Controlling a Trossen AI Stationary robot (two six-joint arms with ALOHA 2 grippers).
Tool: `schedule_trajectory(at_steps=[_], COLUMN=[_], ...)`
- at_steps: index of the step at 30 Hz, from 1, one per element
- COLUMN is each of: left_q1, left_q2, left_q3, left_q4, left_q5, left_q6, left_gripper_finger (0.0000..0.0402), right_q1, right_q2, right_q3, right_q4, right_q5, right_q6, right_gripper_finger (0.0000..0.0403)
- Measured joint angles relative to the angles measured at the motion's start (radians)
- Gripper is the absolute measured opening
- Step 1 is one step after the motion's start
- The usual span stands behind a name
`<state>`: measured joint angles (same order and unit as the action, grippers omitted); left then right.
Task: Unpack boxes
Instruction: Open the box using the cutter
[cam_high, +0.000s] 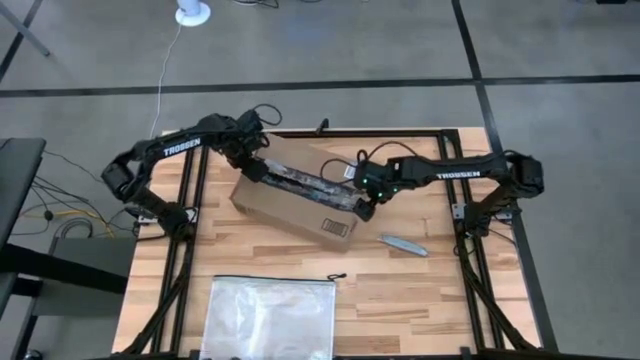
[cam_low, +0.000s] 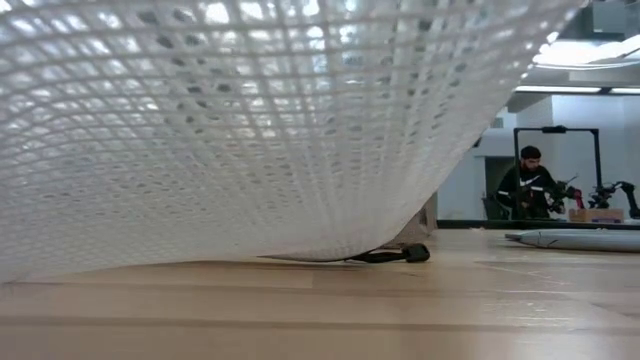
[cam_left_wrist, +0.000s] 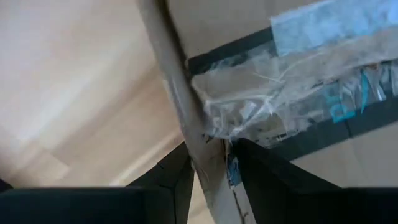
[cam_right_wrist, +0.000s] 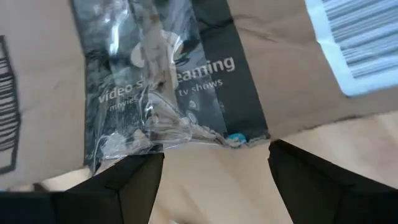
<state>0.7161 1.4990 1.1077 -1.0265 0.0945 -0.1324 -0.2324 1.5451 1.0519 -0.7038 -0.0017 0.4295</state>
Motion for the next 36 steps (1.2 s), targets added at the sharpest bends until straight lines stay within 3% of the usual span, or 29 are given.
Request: schedule_trajectory(at_steps=[11,17,23,30,36], left_q1=[-0.205,-0.260,-0.294,-0.350,-0.381], left_q2=[-0.047,-0.156,-0.238,-0.253,-0.252], left_q3=[0.000,0.044,0.053,0.053,0.053], left_q4=[-0.061,-0.044,0.041,0.078,0.106], left_q5=[0.010,-0.008,-0.017,-0.020,-0.021], left_q6=[-0.132,-0.184,-0.163,-0.129,-0.089], left_gripper_finger=[0.0109,0.0109,0.0109,0.0109,0.0109], right_q1=[-0.075,-0.044,0.084,0.357,0.483], right_q2=[-0.051,-0.188,-0.320,-0.367,-0.346], right_q3=[0.006,0.067,0.040,-0.224,-0.397], right_q4=[-0.173,-0.403,-0.471,-0.337,-0.173], right_q5=[0.017,0.013,-0.053,-0.082,0.053], right_q6=[-0.158,-0.142,-0.085,0.017,0.086], right_gripper_finger=[0.0270,0.0270,0.0270,0.0270,0.0270])
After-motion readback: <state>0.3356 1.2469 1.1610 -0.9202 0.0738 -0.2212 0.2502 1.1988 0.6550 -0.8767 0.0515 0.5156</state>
